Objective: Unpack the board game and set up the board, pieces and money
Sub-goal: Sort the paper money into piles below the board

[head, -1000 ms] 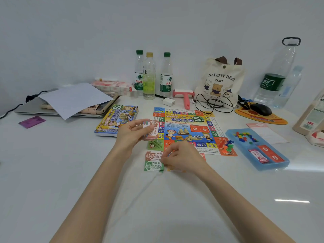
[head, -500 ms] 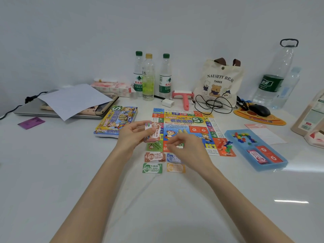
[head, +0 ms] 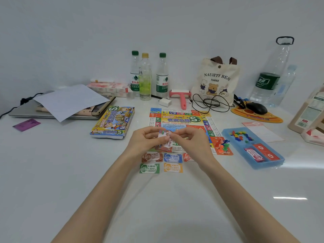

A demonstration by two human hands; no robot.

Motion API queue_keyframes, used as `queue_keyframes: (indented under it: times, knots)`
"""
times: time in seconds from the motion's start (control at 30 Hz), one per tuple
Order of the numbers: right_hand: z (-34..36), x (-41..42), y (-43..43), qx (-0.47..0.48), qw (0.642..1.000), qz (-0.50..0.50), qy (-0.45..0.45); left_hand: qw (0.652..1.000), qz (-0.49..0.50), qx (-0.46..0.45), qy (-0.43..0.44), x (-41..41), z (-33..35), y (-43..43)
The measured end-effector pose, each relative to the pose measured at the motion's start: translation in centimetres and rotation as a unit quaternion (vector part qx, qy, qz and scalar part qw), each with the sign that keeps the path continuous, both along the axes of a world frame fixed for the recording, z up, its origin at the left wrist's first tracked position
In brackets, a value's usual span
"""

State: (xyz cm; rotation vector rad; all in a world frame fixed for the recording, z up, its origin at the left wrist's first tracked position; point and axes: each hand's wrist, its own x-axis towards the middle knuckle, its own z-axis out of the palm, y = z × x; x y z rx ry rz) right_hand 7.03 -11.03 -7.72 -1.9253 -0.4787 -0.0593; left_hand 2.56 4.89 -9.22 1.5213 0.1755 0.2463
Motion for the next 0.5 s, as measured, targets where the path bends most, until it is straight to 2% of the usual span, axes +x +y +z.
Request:
queue_keyframes:
  times: [0.13, 0.37, 0.5]
  knots:
    - [-0.21, 0.36, -0.07, 0.019, 0.999, 0.025, 0.036, 1.000, -0.006, -0.002, 0.006, -0.15, 0.08, -0.08]
    - [0.01, 0.44, -0.26, 0.009, 0.998, 0.042, 0.040, 1.000, 0.004, -0.021, 0.016, -0.14, 0.27, -0.04]
    - [-0.15, 0.16, -0.02, 0.066, 0.990, 0.033, 0.117, 0.998, 0.016, -0.057, 0.000, -0.20, 0.42, -0.11]
